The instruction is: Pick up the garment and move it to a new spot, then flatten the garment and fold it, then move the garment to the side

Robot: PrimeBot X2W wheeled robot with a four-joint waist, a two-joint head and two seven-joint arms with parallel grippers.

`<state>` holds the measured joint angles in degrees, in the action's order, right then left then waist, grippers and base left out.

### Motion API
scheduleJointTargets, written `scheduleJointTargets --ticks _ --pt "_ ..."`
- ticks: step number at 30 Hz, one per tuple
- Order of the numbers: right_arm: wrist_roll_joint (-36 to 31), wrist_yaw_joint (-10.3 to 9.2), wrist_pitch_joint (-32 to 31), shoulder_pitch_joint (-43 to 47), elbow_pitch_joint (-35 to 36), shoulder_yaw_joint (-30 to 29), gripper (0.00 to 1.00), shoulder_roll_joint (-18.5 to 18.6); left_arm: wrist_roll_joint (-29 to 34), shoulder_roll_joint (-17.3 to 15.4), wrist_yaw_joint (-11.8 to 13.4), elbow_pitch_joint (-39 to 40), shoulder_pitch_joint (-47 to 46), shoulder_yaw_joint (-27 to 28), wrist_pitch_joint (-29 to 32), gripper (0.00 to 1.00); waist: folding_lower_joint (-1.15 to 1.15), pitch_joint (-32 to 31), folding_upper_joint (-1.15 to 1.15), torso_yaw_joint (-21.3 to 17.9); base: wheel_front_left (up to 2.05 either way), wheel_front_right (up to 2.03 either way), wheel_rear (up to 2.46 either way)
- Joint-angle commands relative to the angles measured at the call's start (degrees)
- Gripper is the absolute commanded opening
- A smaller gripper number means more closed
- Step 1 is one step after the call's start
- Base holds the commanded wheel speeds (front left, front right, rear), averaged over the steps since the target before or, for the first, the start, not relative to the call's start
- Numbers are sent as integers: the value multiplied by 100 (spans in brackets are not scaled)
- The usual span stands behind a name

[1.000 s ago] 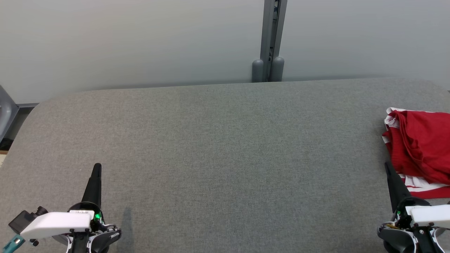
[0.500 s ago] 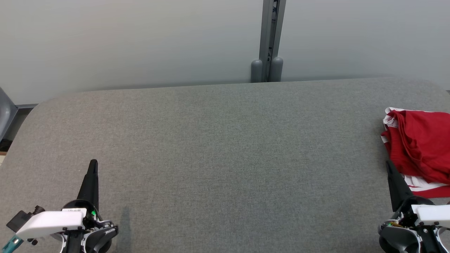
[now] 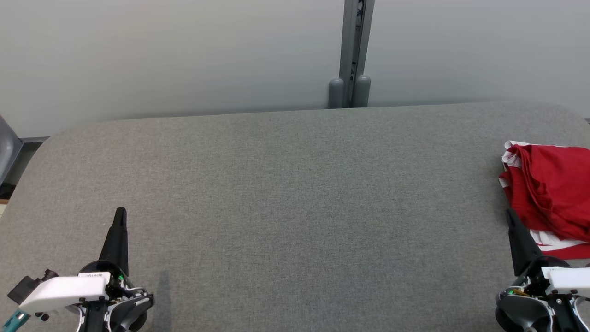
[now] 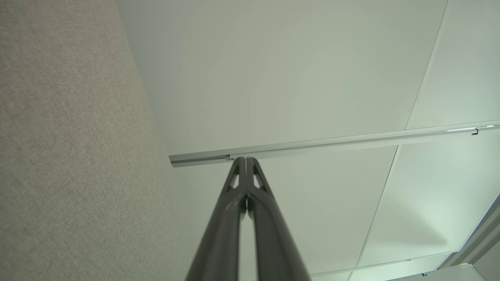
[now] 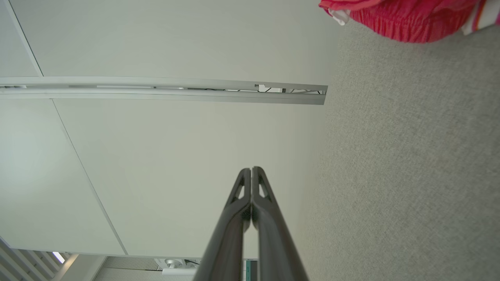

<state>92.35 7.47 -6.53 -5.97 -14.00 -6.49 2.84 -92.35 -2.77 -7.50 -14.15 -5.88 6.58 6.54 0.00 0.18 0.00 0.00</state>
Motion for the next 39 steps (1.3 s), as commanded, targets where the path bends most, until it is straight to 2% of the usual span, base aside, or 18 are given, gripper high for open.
scheduleJointTargets --ticks 1,39 --pt "12 4 -13 -51 -12 -15 0 15 -8 -13 -16 14 -71 21 23 0 0 0 0 0 0 0 0" --pt "8 3 -17 -52 -11 -18 0 13 -11 -14 -16 16 -70 18 20 0 0 0 0 0 0 0 0"
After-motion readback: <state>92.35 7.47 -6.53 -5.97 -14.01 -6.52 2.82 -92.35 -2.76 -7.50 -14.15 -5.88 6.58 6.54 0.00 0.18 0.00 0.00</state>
